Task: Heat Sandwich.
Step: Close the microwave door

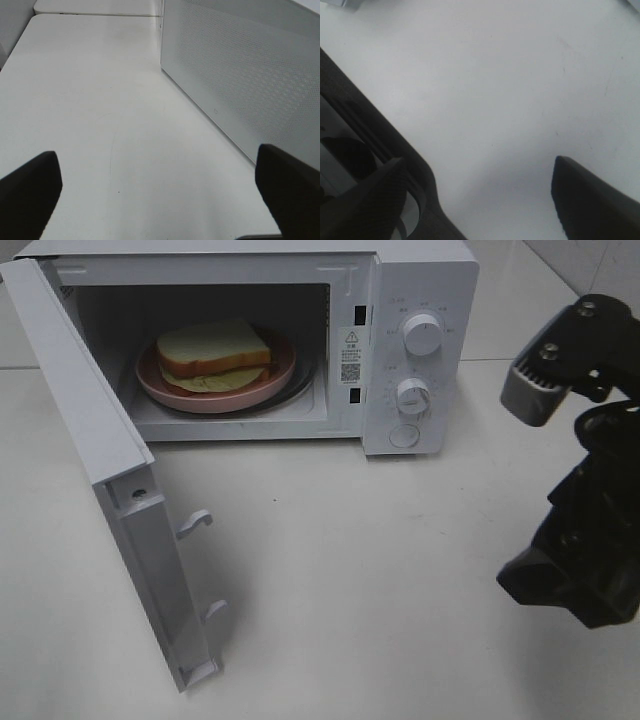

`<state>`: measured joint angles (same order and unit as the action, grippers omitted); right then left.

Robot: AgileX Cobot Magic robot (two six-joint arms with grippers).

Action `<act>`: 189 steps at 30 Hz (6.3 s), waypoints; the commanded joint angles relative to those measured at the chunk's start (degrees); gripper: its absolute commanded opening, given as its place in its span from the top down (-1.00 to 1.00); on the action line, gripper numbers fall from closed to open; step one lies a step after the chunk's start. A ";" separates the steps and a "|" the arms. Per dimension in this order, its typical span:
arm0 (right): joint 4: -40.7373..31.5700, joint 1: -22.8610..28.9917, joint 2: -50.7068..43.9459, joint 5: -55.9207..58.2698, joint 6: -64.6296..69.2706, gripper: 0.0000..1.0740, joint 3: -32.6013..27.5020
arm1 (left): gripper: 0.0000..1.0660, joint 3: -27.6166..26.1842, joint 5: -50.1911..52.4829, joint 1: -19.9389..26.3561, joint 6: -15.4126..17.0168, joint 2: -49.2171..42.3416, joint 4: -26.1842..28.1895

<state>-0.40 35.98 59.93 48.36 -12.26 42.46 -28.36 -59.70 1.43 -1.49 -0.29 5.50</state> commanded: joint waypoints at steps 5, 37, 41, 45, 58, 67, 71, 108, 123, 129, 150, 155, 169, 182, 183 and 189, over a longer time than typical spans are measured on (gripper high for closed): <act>-0.34 0.17 -6.82 8.37 2.69 -0.42 -0.29 | -0.94 0.11 0.34 -0.34 0.17 -1.09 -0.11; 3.27 -16.56 -41.25 18.11 10.71 -0.42 -7.33 | -0.94 0.11 0.34 -0.34 0.17 -1.09 -0.11; 3.09 -20.68 -44.92 16.56 10.83 -0.42 -10.14 | -0.94 0.11 0.34 -0.34 0.17 -1.09 -0.11; 3.09 -26.01 -48.99 15.13 10.94 -0.42 -11.57 | -0.94 0.11 0.34 -0.34 0.17 -1.09 -0.11; 2.75 -34.21 -56.55 11.12 13.81 -0.42 -13.58 | -0.94 0.11 0.34 -0.34 0.17 -1.09 -0.11; 2.75 -34.66 -61.71 11.12 13.81 -0.42 -13.58 | -0.94 0.11 0.34 -0.34 0.17 -1.09 -0.11; 2.75 -34.66 -61.71 11.12 13.81 -0.42 -13.58 | -0.94 0.11 0.34 -0.34 0.17 -1.09 -0.11; 2.69 -34.66 -61.71 11.12 13.81 -0.42 -13.58 | -0.94 0.11 0.34 -0.34 0.17 -1.09 -0.11; 2.69 -34.66 -61.71 11.12 13.81 -0.42 -13.58 | -0.94 0.11 0.34 -0.34 0.29 -1.15 -0.23; 2.69 -34.66 -61.71 11.12 13.81 -0.42 -13.58 | -0.94 -1.26 1.72 -0.34 0.34 -0.52 -0.23; 2.64 -34.66 -61.71 11.12 13.81 -0.42 -13.58 | 0.23 2.35 22.63 -0.34 0.34 14.84 -4.41; 2.64 -34.66 -61.71 11.12 13.81 -0.42 -13.58 | 0.81 5.73 29.91 -0.34 0.34 19.02 -4.93; 2.64 -34.66 -61.71 11.12 13.81 -0.42 -13.58 | 0.99 15.99 63.71 -0.34 0.34 32.14 -4.93; 2.64 -34.66 -61.71 11.12 13.81 -0.42 -13.58 | 0.99 17.48 85.71 -0.34 0.52 48.07 -8.25; 2.64 -34.66 -61.71 11.12 13.81 -0.42 -13.58 | 0.99 17.48 88.18 -0.34 1.03 50.71 -10.14; 2.64 -34.66 -61.71 11.12 13.81 -0.42 -13.58 | 0.99 17.48 92.70 -0.34 4.87 58.16 -16.79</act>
<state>2.41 1.83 -0.23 59.93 1.15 28.99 -11.00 30.37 1.43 1.89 56.49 -9.00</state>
